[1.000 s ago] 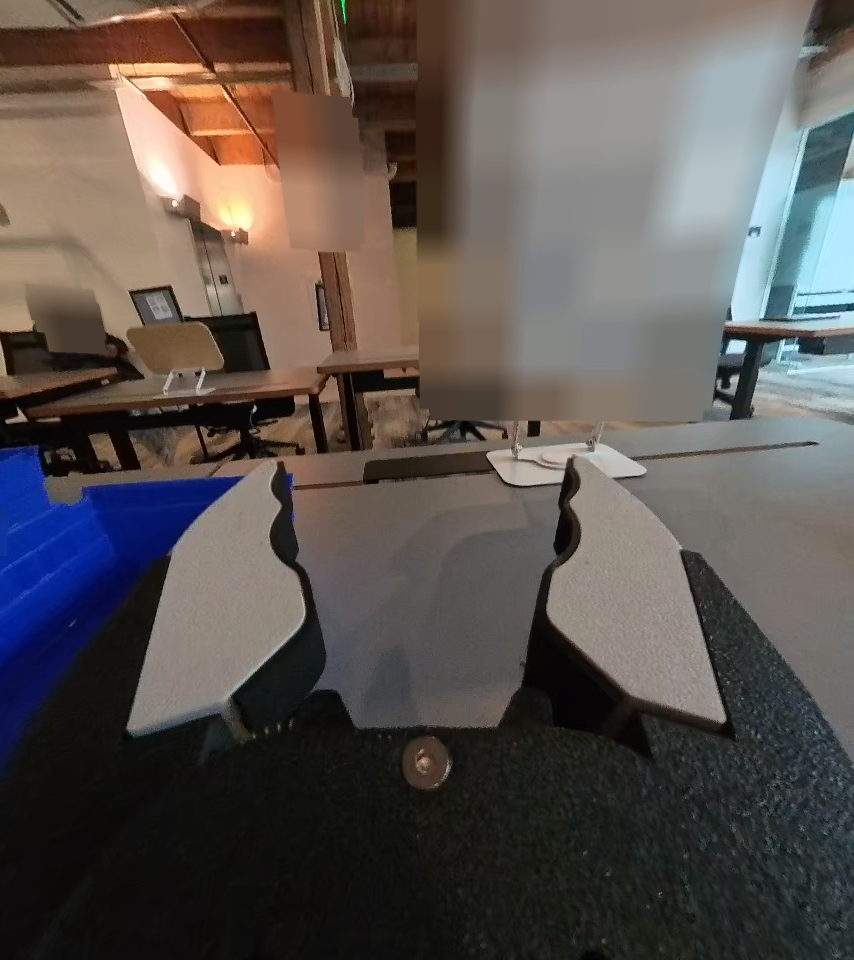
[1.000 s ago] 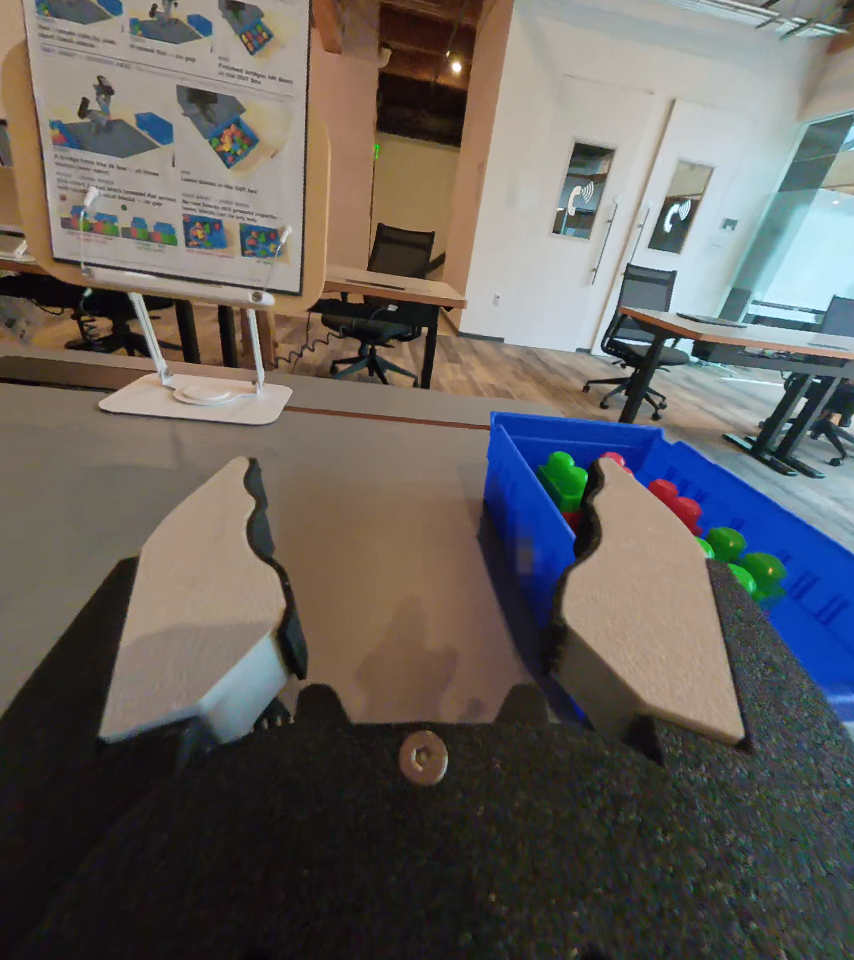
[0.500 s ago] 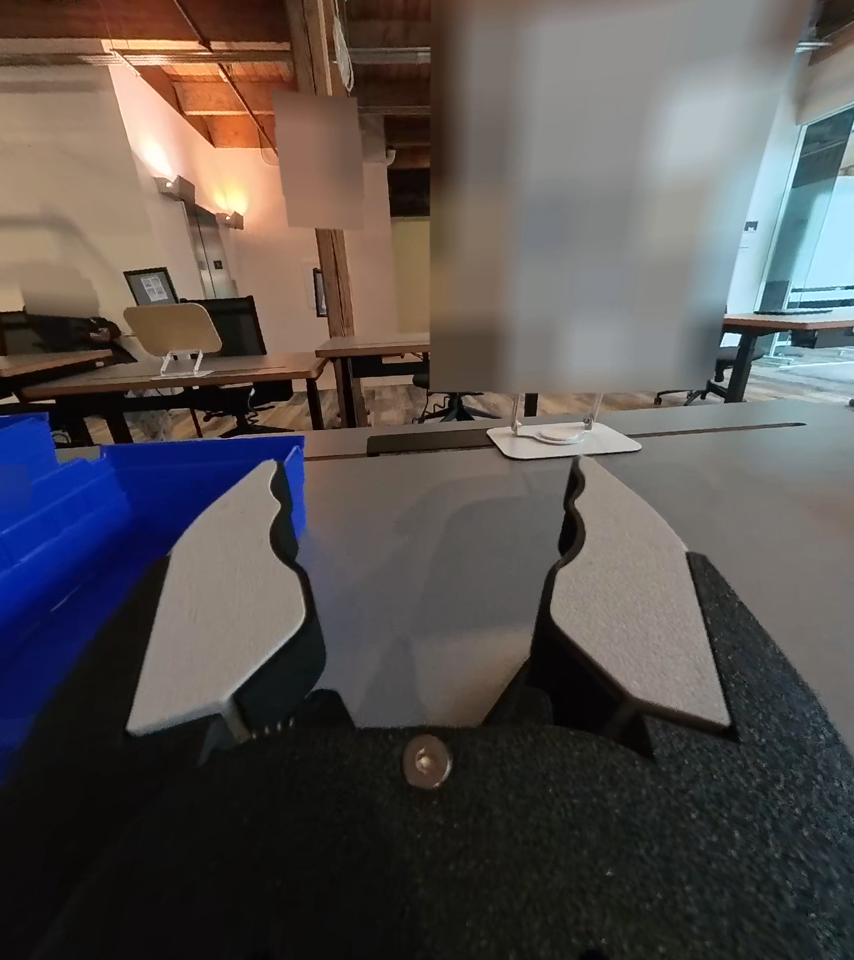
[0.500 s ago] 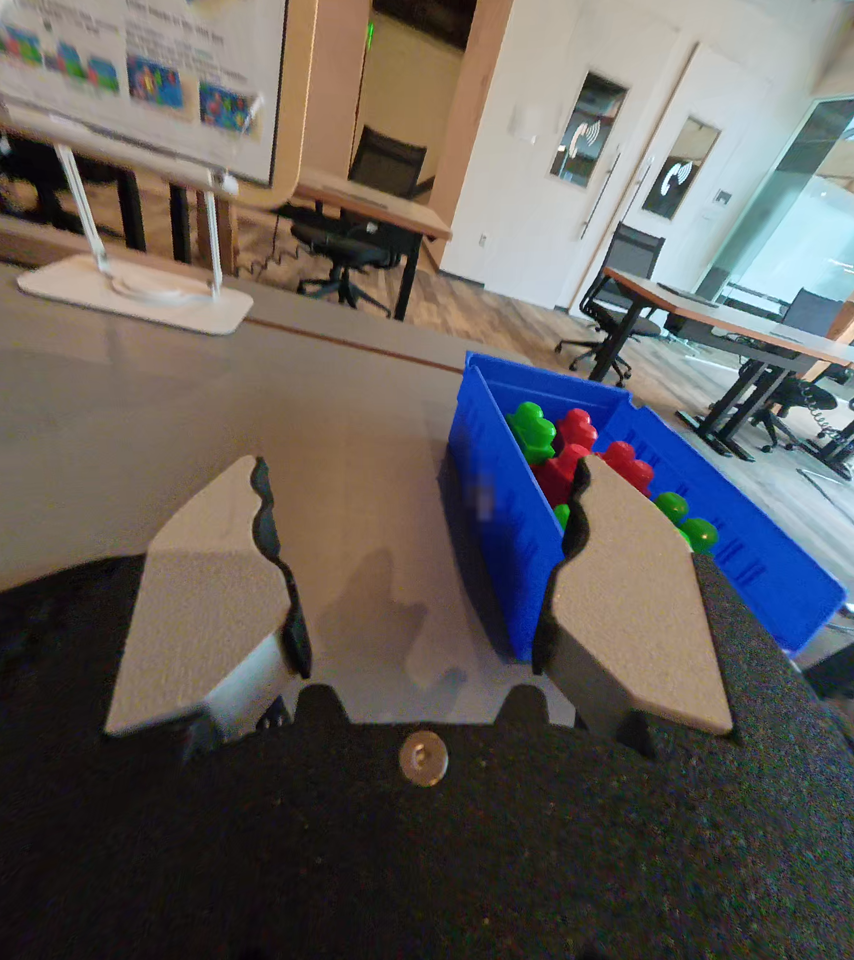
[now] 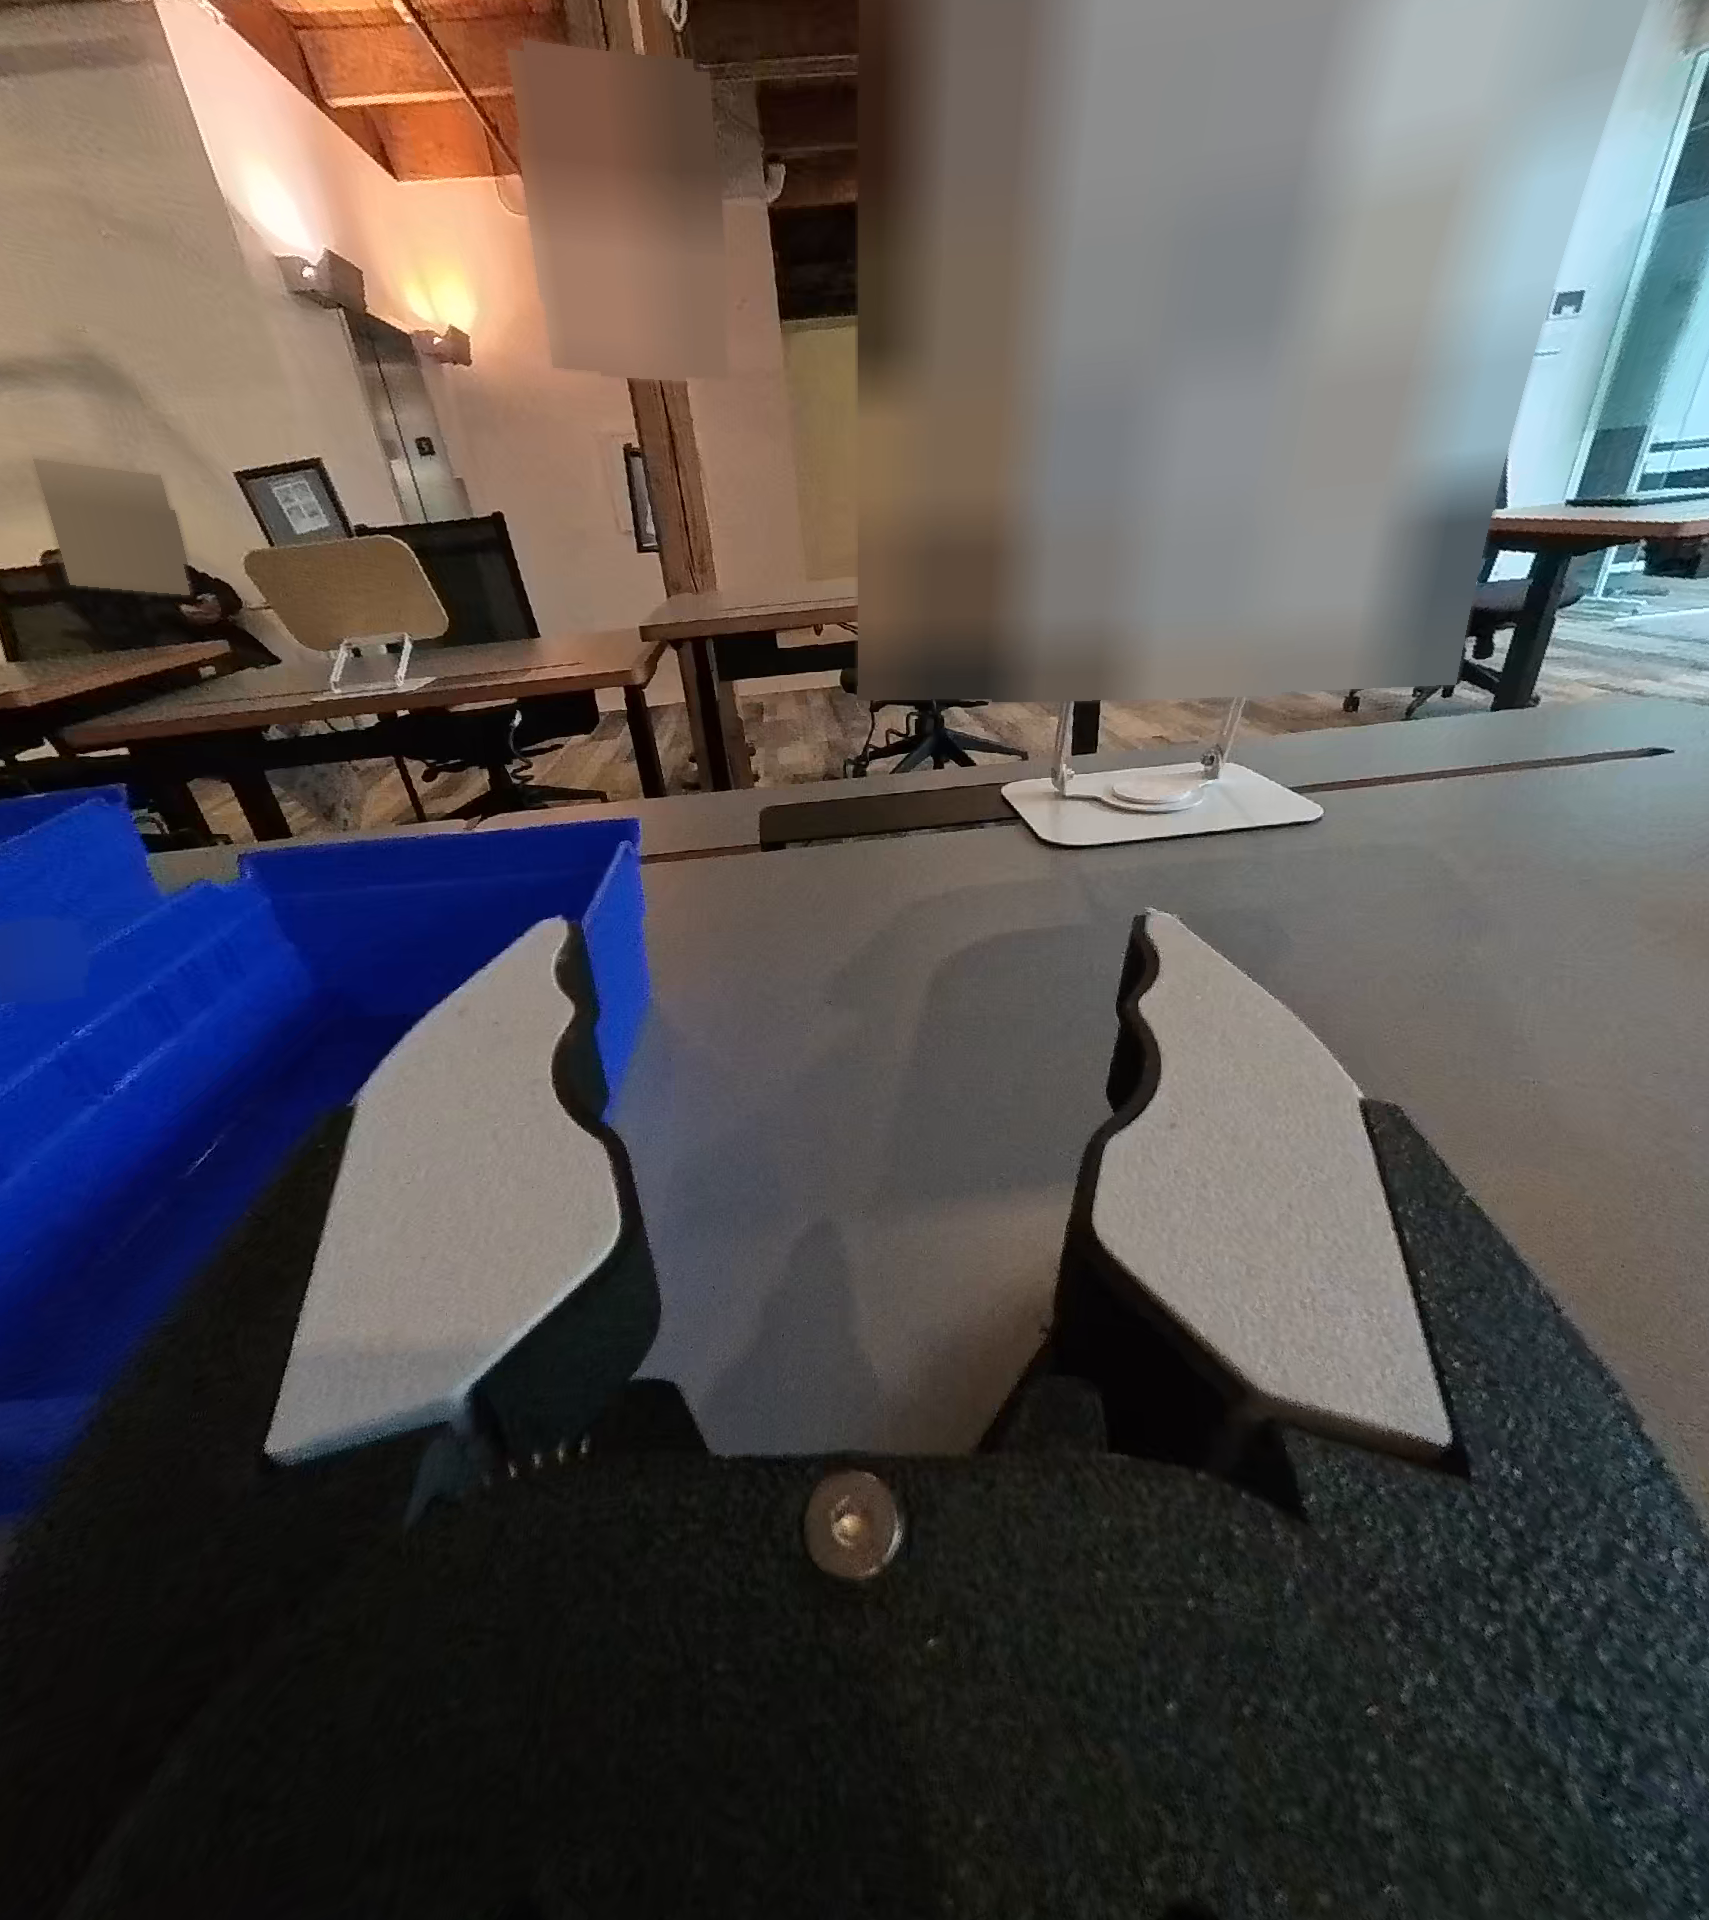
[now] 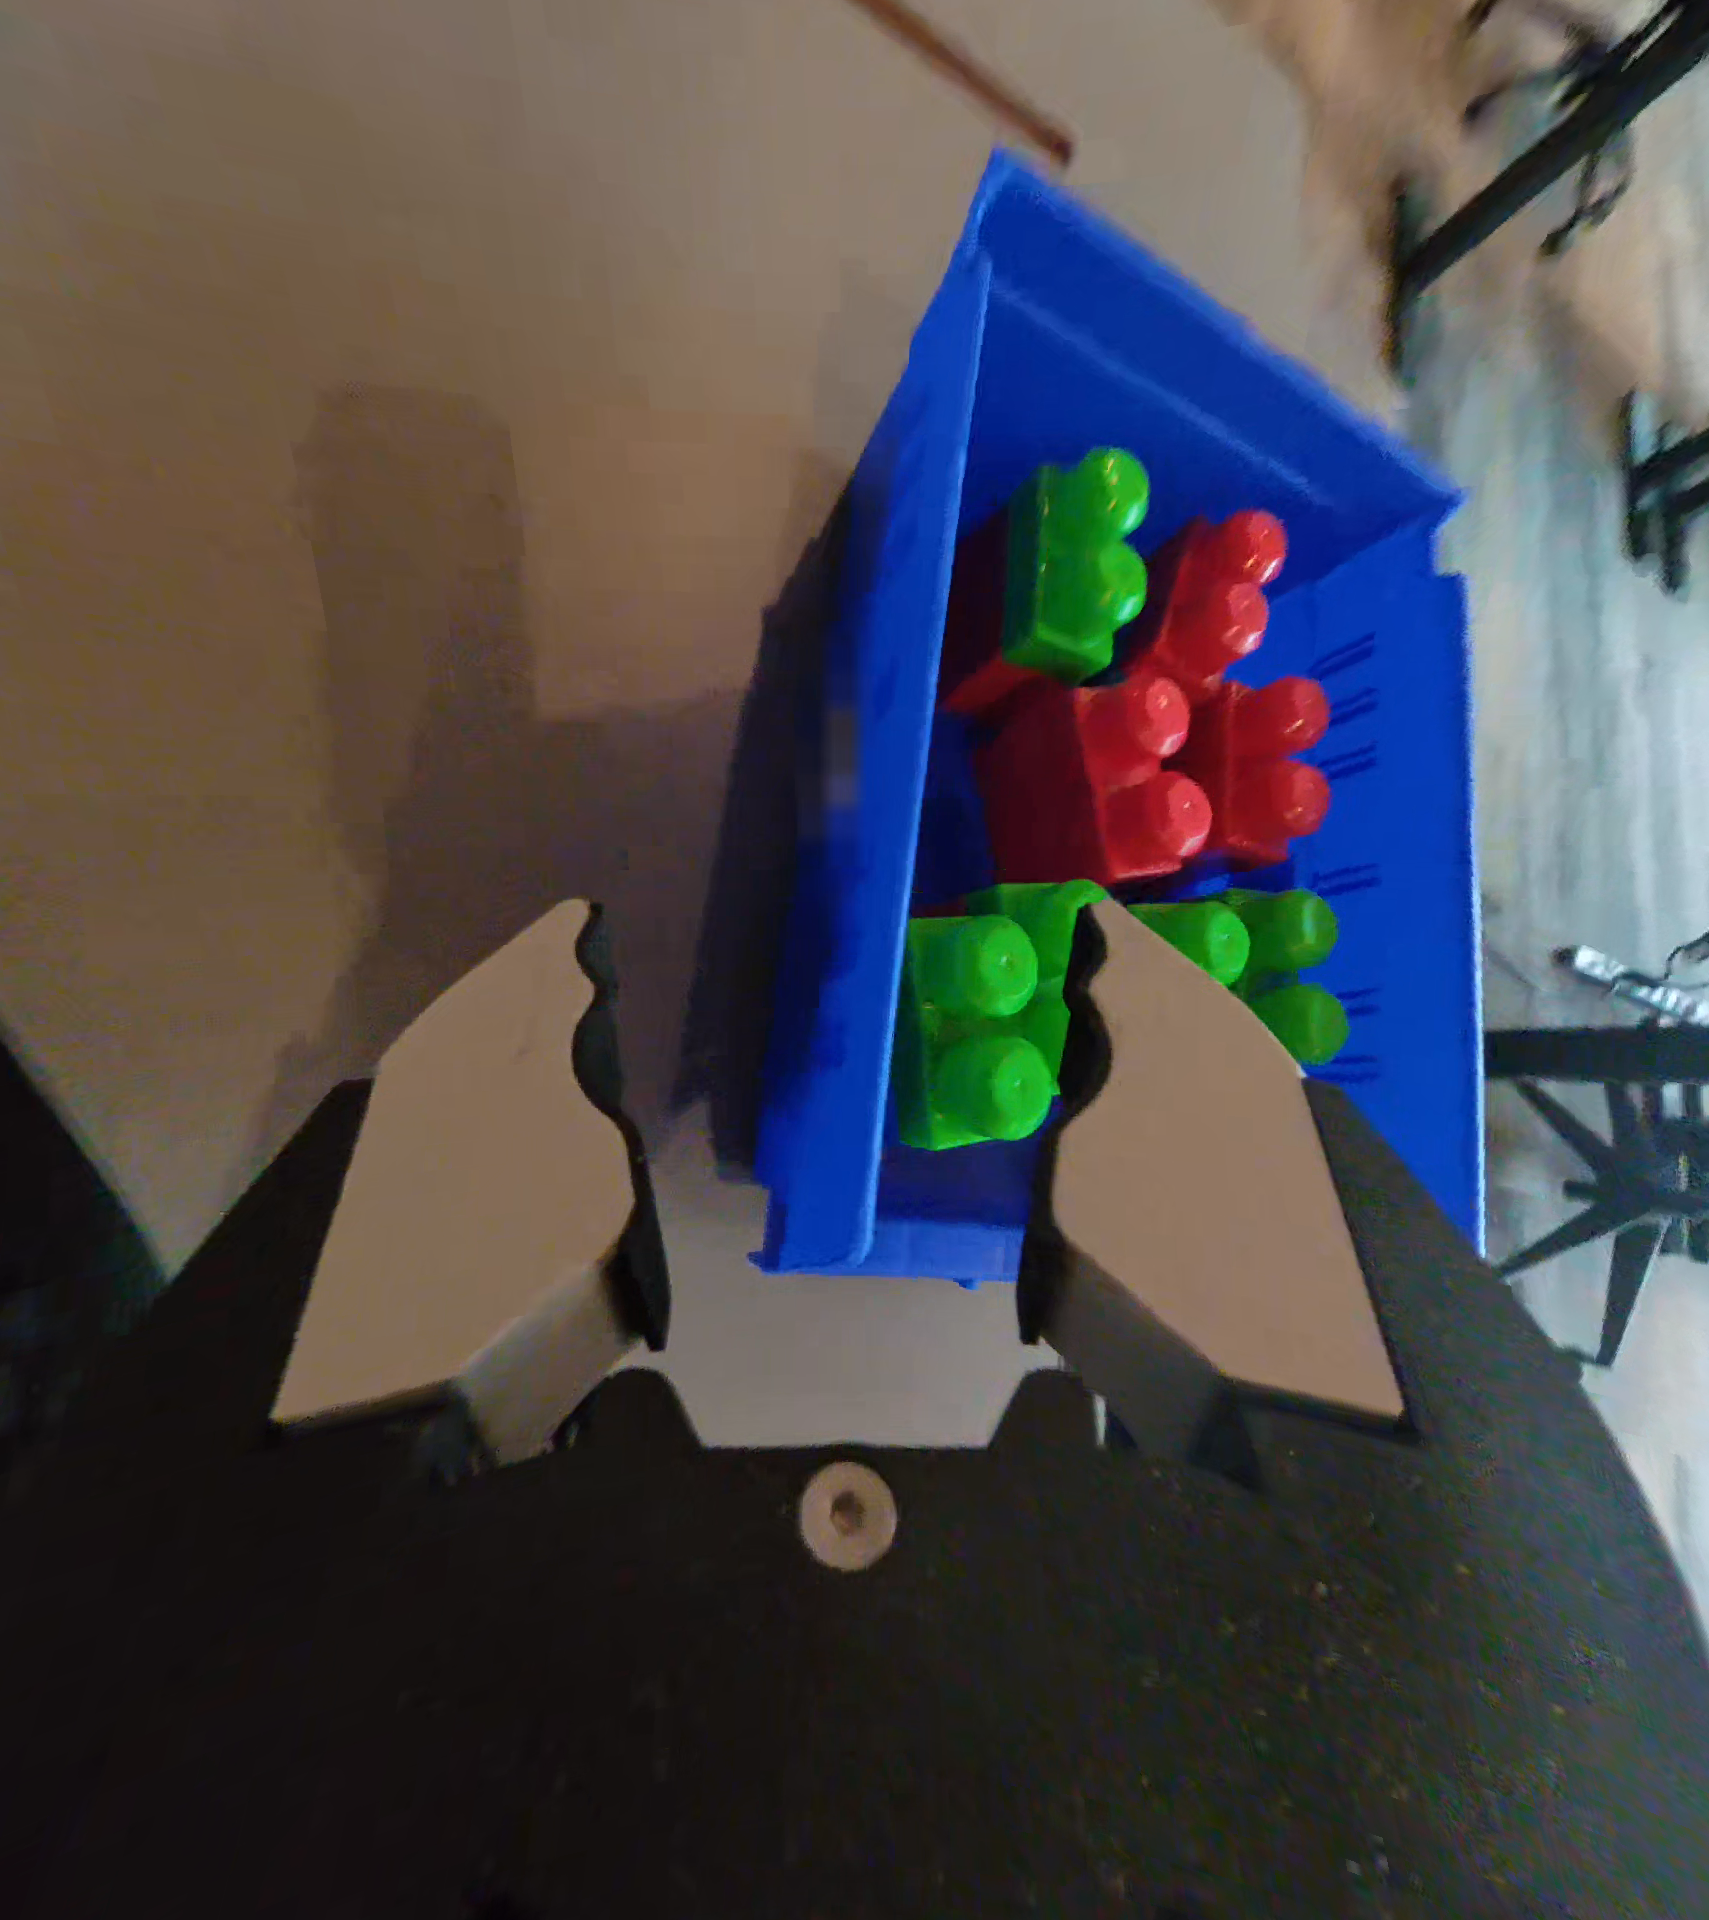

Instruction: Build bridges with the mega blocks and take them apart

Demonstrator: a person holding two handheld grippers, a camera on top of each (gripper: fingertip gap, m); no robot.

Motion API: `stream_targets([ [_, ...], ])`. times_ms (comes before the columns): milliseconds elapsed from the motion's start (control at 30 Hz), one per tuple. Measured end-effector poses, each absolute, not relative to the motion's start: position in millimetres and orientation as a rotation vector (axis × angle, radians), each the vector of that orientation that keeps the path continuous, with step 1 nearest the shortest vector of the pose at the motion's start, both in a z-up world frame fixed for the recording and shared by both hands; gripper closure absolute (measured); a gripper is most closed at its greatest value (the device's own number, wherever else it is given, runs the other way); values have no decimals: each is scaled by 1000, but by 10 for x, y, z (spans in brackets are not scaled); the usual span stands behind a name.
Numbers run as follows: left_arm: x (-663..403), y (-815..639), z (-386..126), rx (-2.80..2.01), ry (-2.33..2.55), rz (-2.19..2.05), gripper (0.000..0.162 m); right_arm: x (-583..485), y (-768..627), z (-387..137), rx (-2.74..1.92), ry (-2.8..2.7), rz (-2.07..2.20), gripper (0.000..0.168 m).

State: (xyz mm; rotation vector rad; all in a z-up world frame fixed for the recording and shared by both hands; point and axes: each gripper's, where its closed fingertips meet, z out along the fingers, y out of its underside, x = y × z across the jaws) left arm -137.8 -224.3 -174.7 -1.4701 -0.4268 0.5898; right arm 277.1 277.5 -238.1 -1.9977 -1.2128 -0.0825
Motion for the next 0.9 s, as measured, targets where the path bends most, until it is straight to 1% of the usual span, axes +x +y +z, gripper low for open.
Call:
stream_targets([
  [167,-1393,-2221,-1746,-1476,-426,571,66,2757,3042,-2572,-2190,-1277,-136,108],
  [300,-1399,-2207,-1803,-1494,-426,565,66,2736,3071,-2758,-2329,-1348,-132,110],
  [400,-1423,-2215,-1844,-1500,-440,555,66,2709,3115,-2839,-2376,-1362,-129,123],
  [433,-1431,-2219,-1852,-1502,-442,554,66,2723,3130,-2868,-2394,-1367,-145,128],
  [467,-1436,-2221,-1859,-1506,-444,551,66,2739,3146,-2894,-2405,-1373,-164,138],
  [500,-1436,-2222,-1862,-1510,-442,549,66,2748,3165,-2913,-2408,-1374,-175,153],
  [533,-1433,-2223,-1859,-1512,-440,548,66,2740,3174,-2932,-2412,-1371,-167,162],
  [733,-1419,-2226,-1859,-1506,-439,537,67,2699,3155,-2945,-2467,-1333,-164,165],
  [900,-1373,-2170,-1875,-1520,-421,527,67,2525,3097,-2943,-2495,-1277,-141,164],
])
